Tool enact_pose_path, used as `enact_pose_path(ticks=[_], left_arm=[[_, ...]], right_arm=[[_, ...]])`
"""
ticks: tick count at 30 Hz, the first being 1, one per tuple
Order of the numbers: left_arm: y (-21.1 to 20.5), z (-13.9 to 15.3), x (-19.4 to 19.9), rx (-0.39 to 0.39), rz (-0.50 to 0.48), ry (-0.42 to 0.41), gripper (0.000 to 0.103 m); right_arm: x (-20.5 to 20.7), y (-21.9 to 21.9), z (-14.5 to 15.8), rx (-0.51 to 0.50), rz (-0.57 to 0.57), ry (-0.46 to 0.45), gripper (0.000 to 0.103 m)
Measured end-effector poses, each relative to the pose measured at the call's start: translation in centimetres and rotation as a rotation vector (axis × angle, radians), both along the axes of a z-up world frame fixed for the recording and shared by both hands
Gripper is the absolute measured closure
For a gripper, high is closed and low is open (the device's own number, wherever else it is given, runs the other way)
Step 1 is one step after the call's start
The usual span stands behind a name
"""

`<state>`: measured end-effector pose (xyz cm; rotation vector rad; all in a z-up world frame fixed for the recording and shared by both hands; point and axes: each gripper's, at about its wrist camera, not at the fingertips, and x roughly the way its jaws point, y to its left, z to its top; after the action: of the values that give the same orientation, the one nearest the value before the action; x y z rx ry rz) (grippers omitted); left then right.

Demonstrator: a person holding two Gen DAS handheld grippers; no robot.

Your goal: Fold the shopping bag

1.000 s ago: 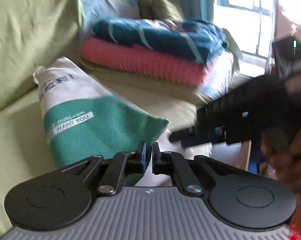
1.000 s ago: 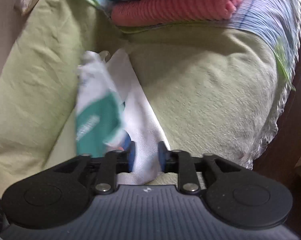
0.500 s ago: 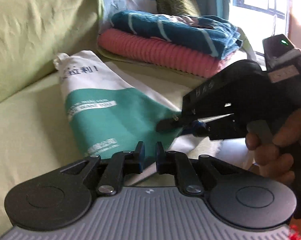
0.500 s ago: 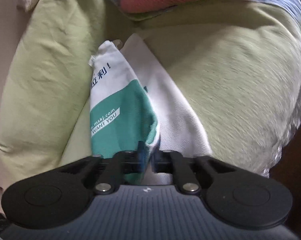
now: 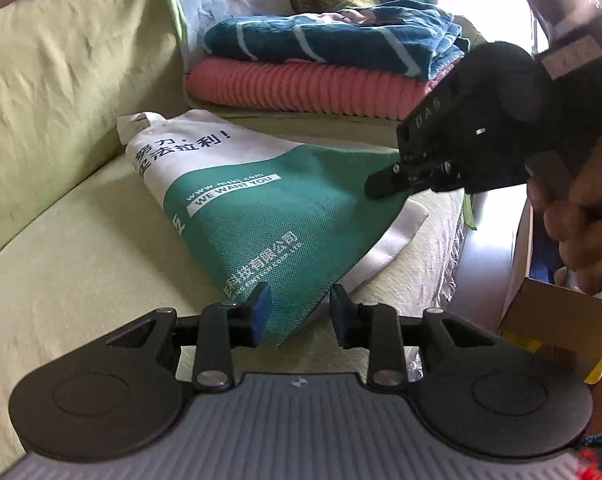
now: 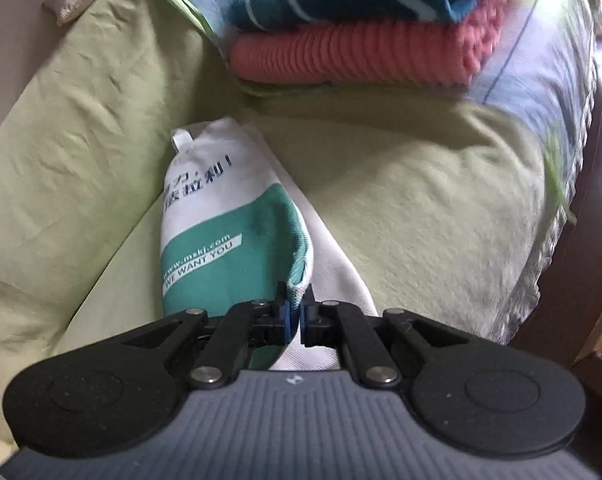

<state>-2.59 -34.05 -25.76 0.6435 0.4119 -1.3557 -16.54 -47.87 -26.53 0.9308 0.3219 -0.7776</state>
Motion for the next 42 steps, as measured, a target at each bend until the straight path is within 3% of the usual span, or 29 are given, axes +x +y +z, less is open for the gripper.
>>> enact_pose_path(ticks=[8,14,20,22,24,28,31,34,35,36,38,42], left_arm=[[-0.7,-0.3,0.6,0.007,0.017,-0.005,0.06],[-1.2,-0.5,0.5,0.033,-0.005,-0.033,0.059],[-0.5,2.1,0.5,0.001,-0.075,-0.042,0.063],[-0.5,3.1,0.7,-0.023,-0.092,-0.039,0.077],[-1.0,3.6,1.0,-0.029,-0.102,-0.032,0.077],[-2.7,2.5,1.5,0.048,-0.114,-0.026,0.077],[-3.9,0.0,1.5,0.169,-0.117,-0.04,0.078],[-3.9,-0.3,1.2,0.168,-0.113,-0.049,0.08],[-4.0,-0.3,1.2,0.171,-0.112,-0.044,0.08],[-4.0,-0.3,1.3,0.173,-0.113,-0.041,0.08],[-4.1,-0.3,1.1,0.173,-0.125,-0.048,0.081],[-4.5,-0.5,0.6,0.174,-0.145,-0.061,0.084]], right_arm=[[1.3,2.9,2.0,-0.234,0.032,0.112,0.1],[0.6,0.4,-1.5,-0.018,-0.021,0.111,0.101],[0.1,0.4,-1.4,-0.022,-0.041,0.111,0.101],[0.3,0.5,-1.4,-0.029,-0.034,0.119,0.101],[0.3,0.6,-1.6,-0.036,-0.019,0.131,0.1],[0.4,0.6,-1.7,-0.043,-0.014,0.136,0.102],[0.2,0.5,-1.6,-0.028,0.012,0.14,0.099],[-1.0,0.3,-1.0,0.011,-0.001,0.163,0.096],[-1.4,0.4,-0.6,0.003,-0.025,0.196,0.08],[-1.6,0.6,0.0,-0.031,-0.055,0.242,0.079],[-1.7,1.0,1.1,-0.119,-0.086,0.3,0.079],[-0.8,0.7,2.6,-0.214,0.039,0.195,0.082]])
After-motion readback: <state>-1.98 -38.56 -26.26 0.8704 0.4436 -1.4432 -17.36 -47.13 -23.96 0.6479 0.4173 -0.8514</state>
